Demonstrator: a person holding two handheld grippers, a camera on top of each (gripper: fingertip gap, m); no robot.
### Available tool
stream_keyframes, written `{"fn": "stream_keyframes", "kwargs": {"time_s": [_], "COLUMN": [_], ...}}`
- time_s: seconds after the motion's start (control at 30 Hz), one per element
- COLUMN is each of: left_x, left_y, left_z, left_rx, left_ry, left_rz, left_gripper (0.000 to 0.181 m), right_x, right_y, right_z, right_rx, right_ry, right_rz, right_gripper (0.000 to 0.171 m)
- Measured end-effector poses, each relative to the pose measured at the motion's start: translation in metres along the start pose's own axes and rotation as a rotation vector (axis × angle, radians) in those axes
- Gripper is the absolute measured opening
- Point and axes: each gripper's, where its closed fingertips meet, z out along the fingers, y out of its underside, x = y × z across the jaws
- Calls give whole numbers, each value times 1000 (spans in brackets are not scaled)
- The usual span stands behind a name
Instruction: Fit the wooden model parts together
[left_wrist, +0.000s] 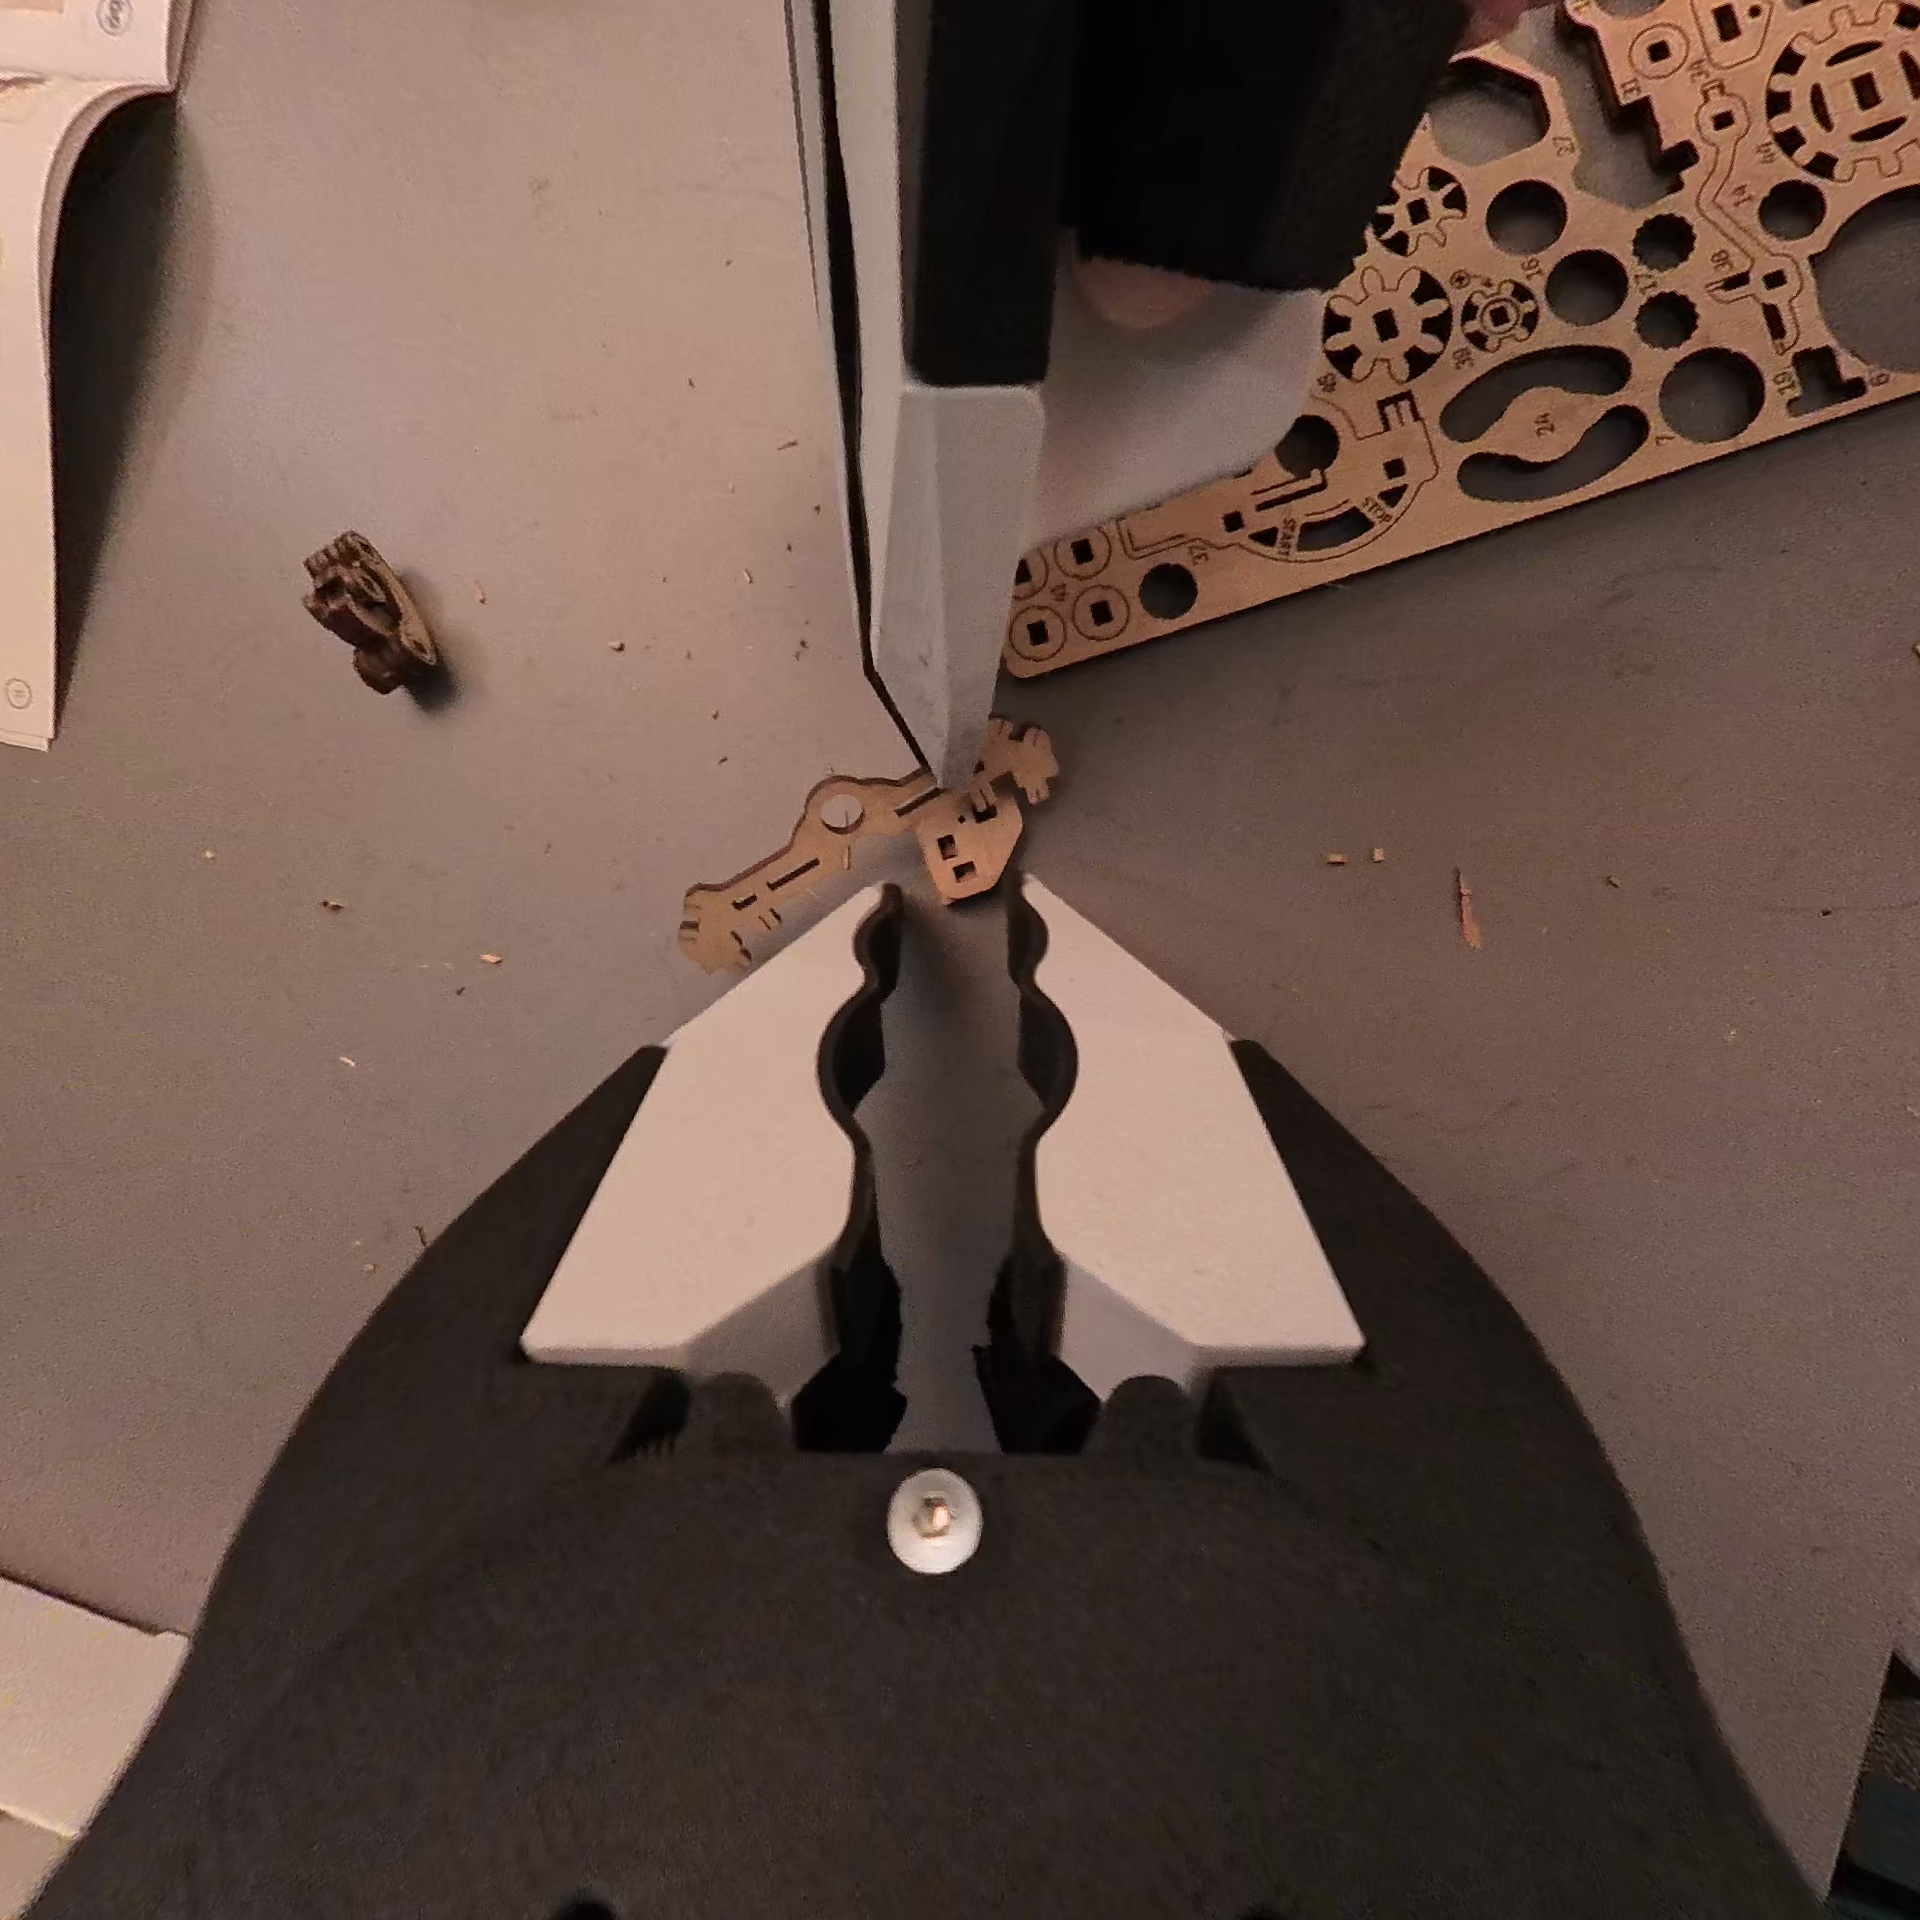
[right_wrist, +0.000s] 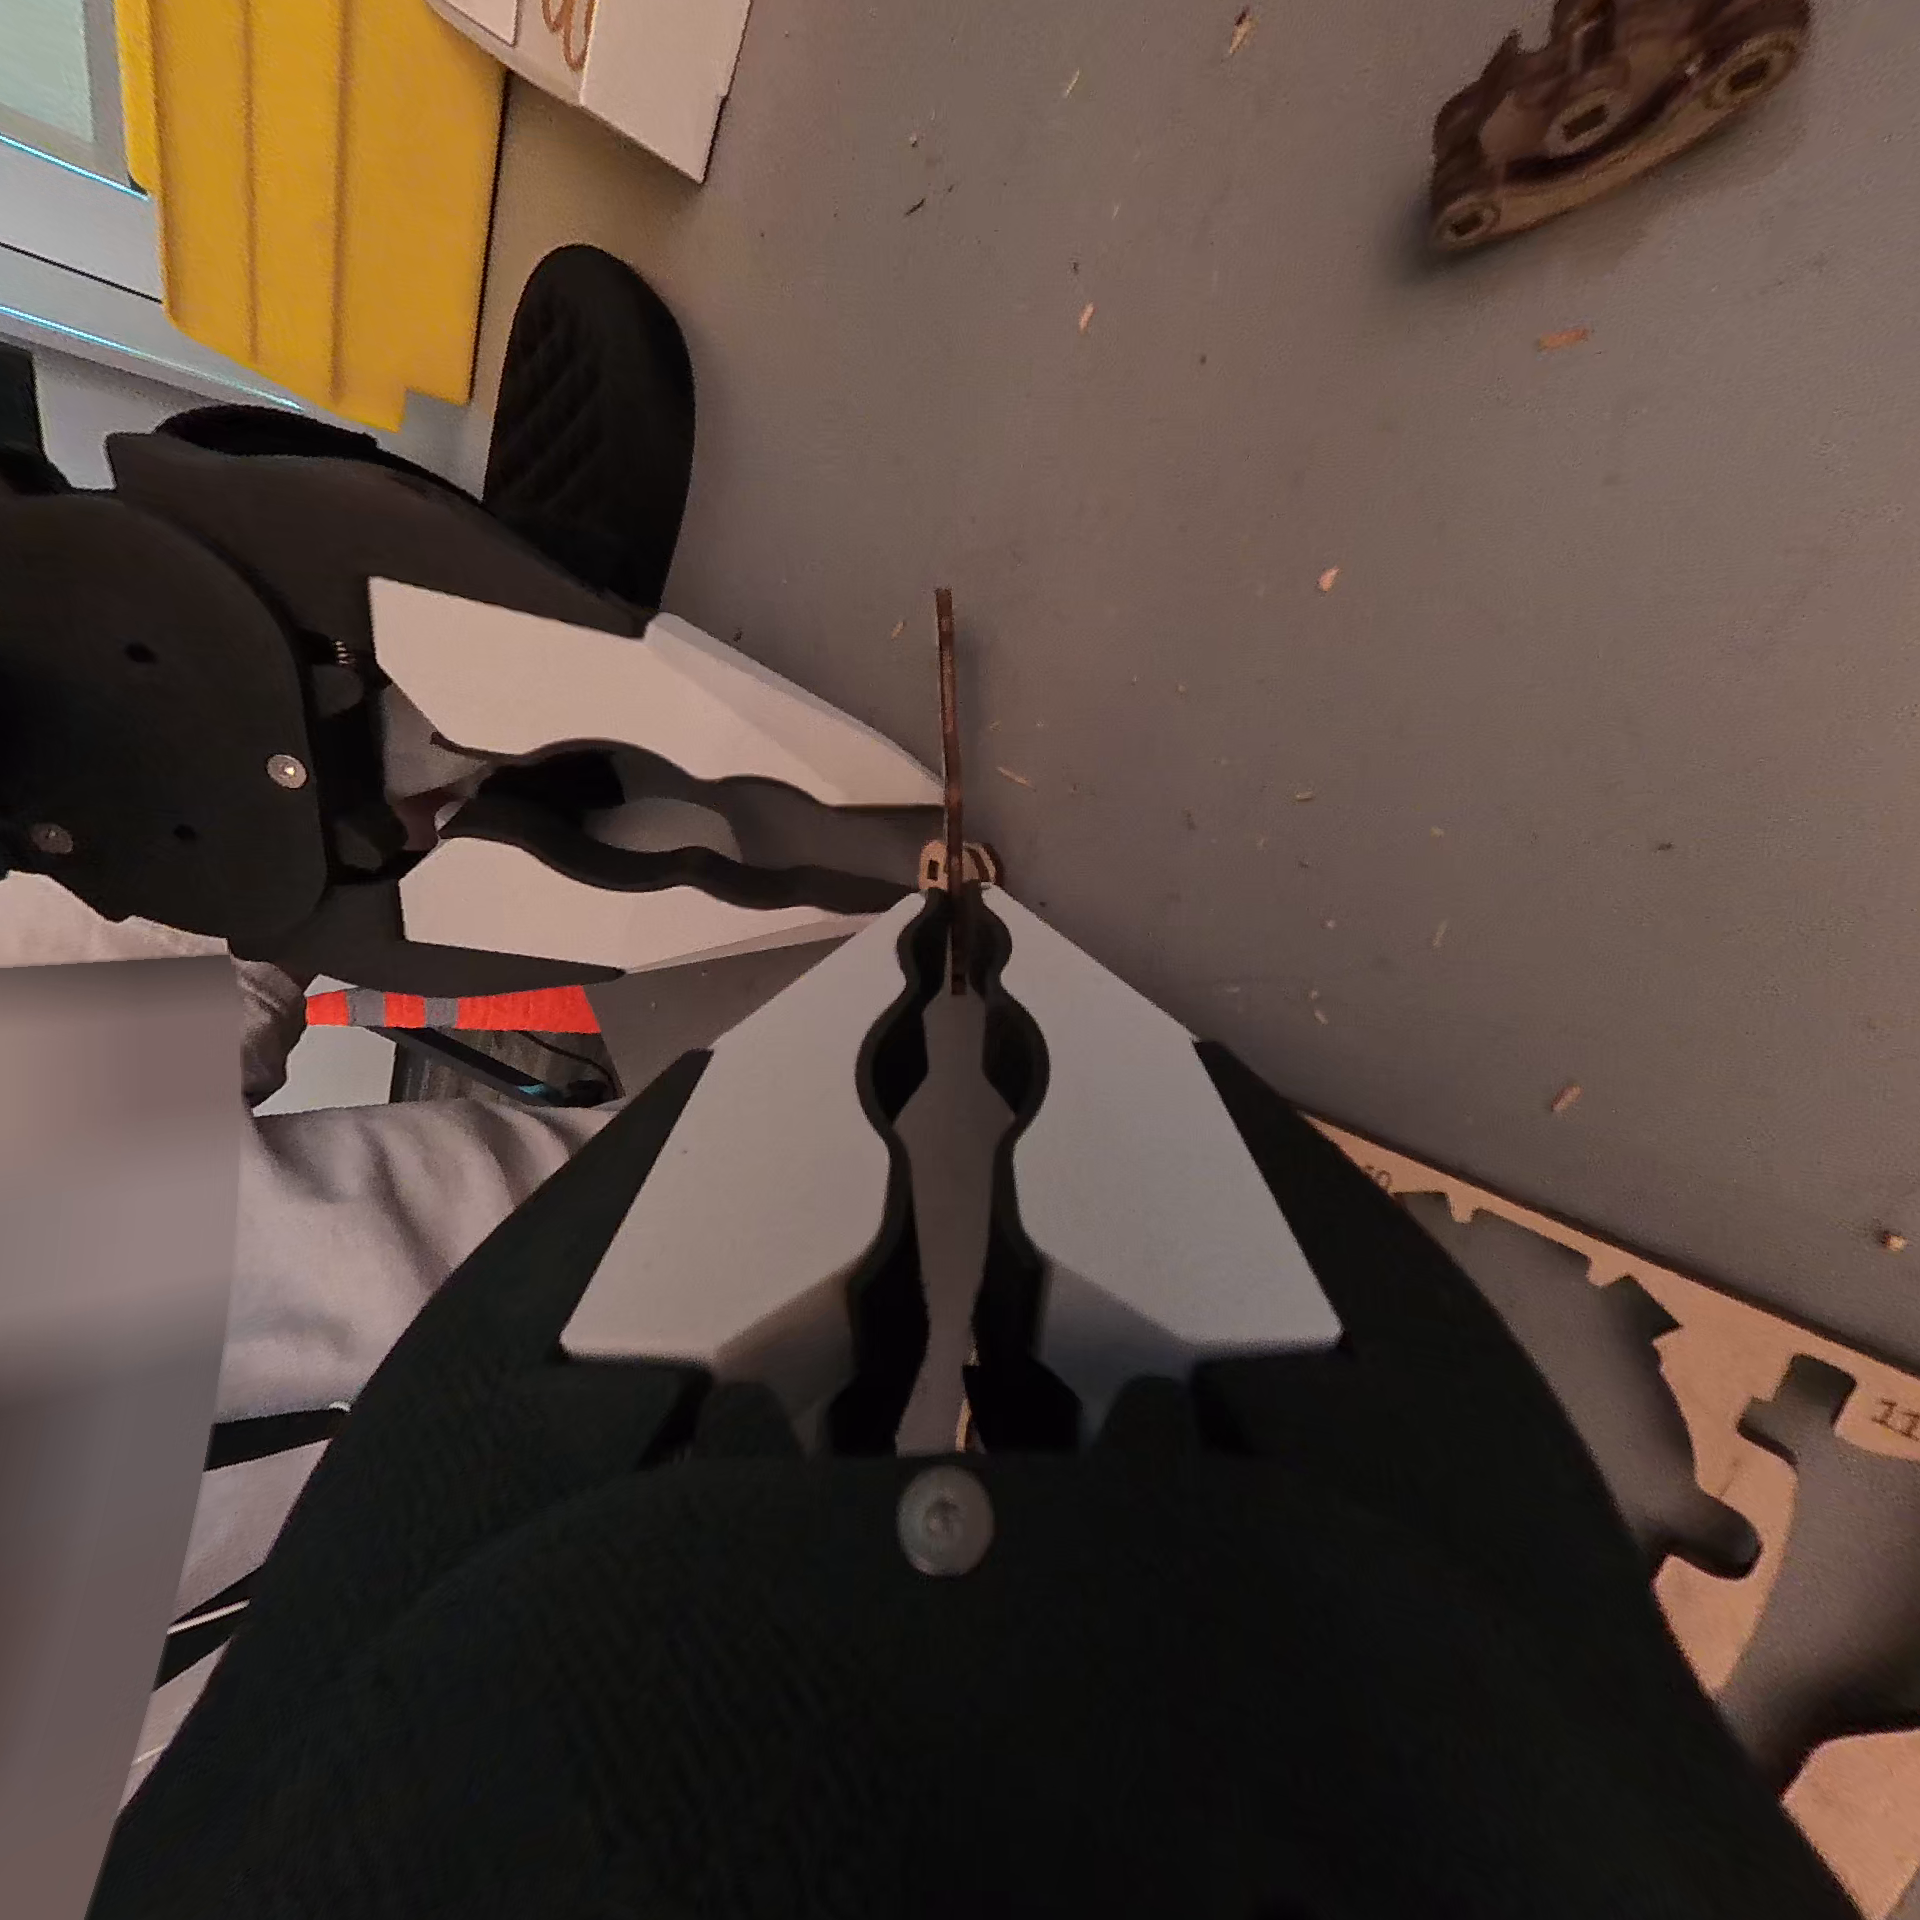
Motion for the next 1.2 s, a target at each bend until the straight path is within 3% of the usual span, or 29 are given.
{"fn": "stream_keyframes", "kwargs": {"time_s": [0.03, 0.3, 0.37, 0.47, 0.63, 0.73, 0.93, 1.03, 1.2], "left_x": [0, -19, -24, -16, -9, -8, 10, 14, 6], "left_y": [1, -12, -21, -29, -31, -23, -20, -19, -12], "left_z": [-1, -33, -39, -41, -38, -34, -32, -32, -26], "left_rx": [-3, 82, 139, 194, 123, 16, -57, -60, -131], "left_ry": [-3, -50, 15, 234, 509, 587, 776, 826, 839], "left_rz": [-1, 55, 73, 154, 211, 237, 222, 222, 246], "left_gripper": [23, 30, 30, 29, 29, 28, 1, 1, 1], "right_x": [1, -5, -10, -12, -22, -25, -27, -29, -19], "right_y": [0, 1, 2, 3, 3, 3, 7, 11, 10], "right_z": [0, 3, 2, -2, -8, -10, -12, -18, -20], "right_rx": [0, -4, 3, 13, 26, 33, 50, 88, 136], "right_ry": [4, -35, -43, -12, 25, 52, 73, 8, -44], "right_rz": [2, 24, 4, -49, -138, -170, -194, -136, -122], "right_gripper": [2, 2, 2, 2, 2, 2, 3, 12, 13]}}
